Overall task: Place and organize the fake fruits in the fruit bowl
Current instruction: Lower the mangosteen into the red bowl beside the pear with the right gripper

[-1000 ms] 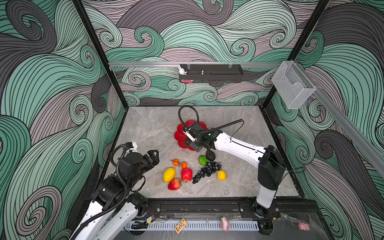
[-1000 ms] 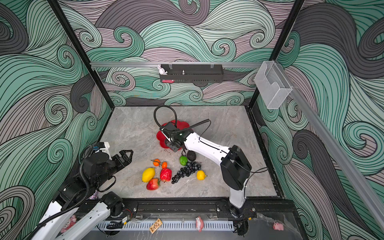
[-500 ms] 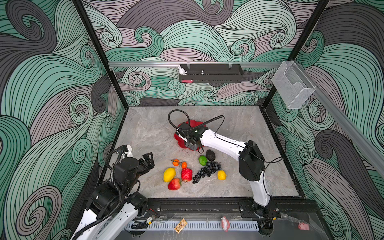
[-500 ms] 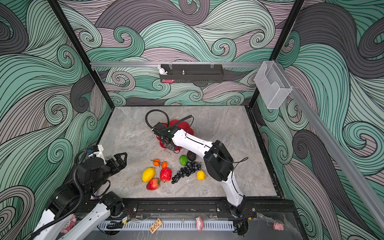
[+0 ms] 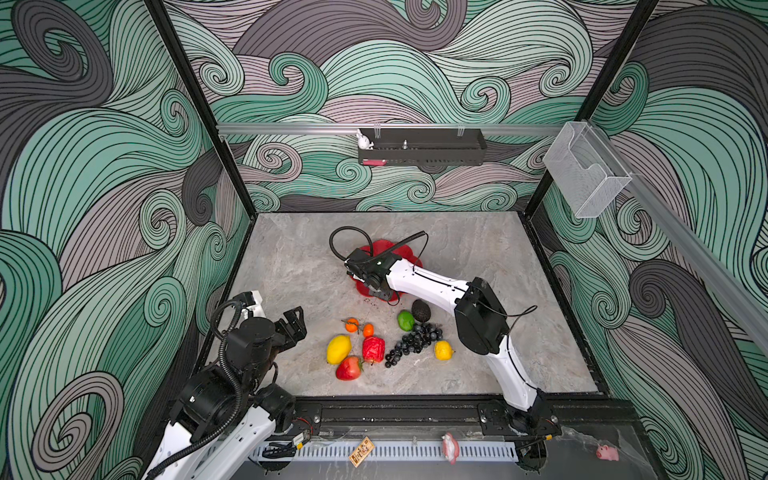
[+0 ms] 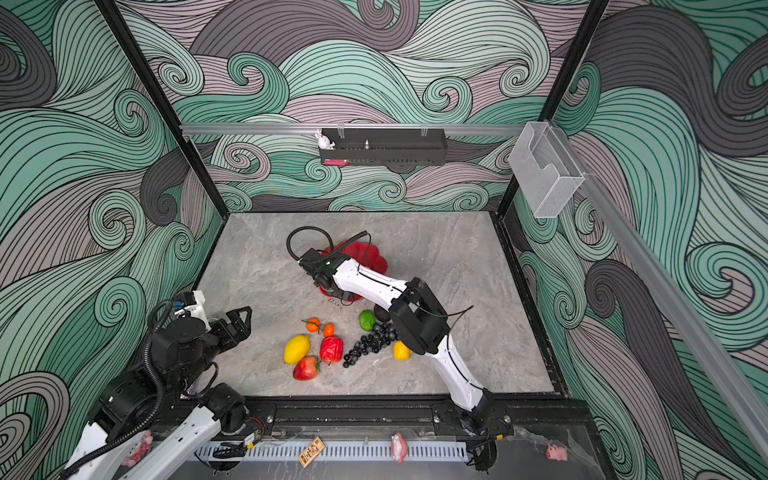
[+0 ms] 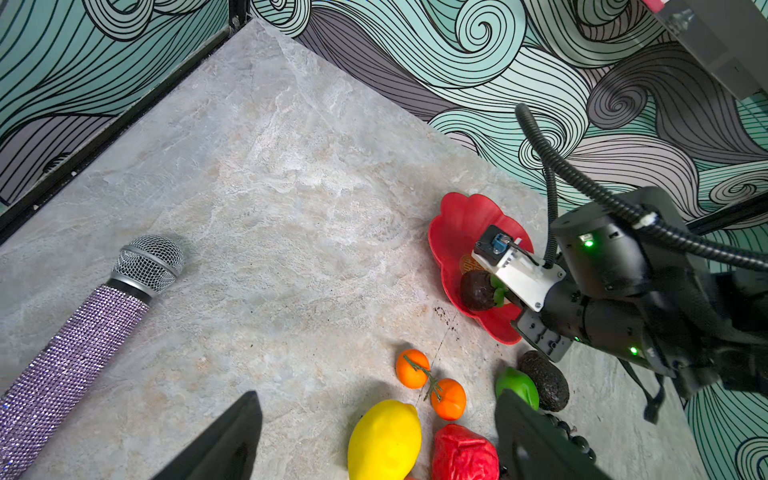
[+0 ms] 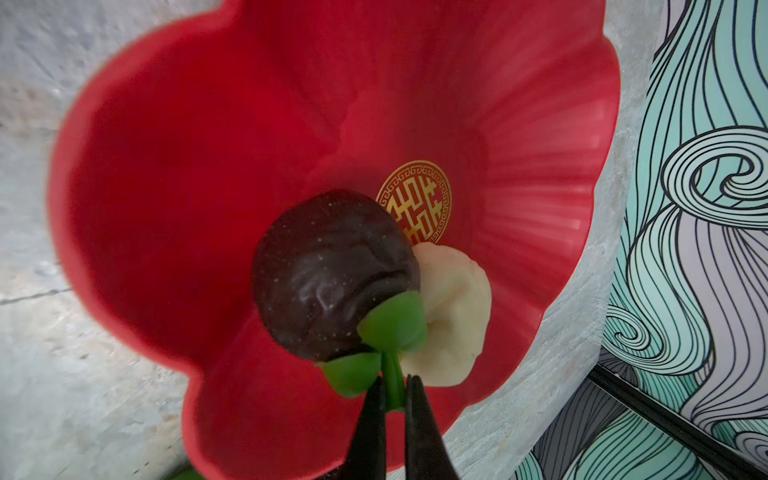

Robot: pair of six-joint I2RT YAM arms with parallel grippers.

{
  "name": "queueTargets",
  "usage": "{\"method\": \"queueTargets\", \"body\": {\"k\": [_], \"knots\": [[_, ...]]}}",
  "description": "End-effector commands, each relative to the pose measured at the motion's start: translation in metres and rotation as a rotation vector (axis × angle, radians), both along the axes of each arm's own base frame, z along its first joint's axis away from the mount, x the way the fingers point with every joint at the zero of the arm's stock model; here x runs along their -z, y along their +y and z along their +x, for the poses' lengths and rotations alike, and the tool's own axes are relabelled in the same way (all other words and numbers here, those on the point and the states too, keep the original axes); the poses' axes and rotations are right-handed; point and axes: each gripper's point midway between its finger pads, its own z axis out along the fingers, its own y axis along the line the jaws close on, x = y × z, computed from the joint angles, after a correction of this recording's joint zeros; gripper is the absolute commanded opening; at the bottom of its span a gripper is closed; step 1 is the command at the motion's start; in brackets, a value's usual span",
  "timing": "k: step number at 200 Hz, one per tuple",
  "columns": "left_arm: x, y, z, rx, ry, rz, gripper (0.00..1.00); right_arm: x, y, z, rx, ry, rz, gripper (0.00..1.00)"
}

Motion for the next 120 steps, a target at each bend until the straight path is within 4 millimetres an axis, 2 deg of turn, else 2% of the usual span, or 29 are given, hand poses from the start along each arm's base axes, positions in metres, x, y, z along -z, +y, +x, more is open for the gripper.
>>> {"method": "queueTargets", "body": {"k": [1,28,75,120], "knots": [[0.005,0.010,-0.006,-0.022,0.012,0.047,0.90,-0.002,-0.001,0.009,-0.002,-0.030,-0.040,0.07],[0.005,0.010,-0.005,-0.021,0.011,0.047,0.90,0.001,0.003,0.016,-0.007,-0.042,-0.053,0.09],[0.005,0.009,-0.004,-0.019,0.012,0.056,0.90,0.001,0.009,0.016,-0.015,-0.034,-0.031,0.24],[0.006,0.009,-0.003,-0.018,0.016,0.059,0.90,-0.001,0.014,0.015,-0.016,-0.023,-0.003,0.32]]}}
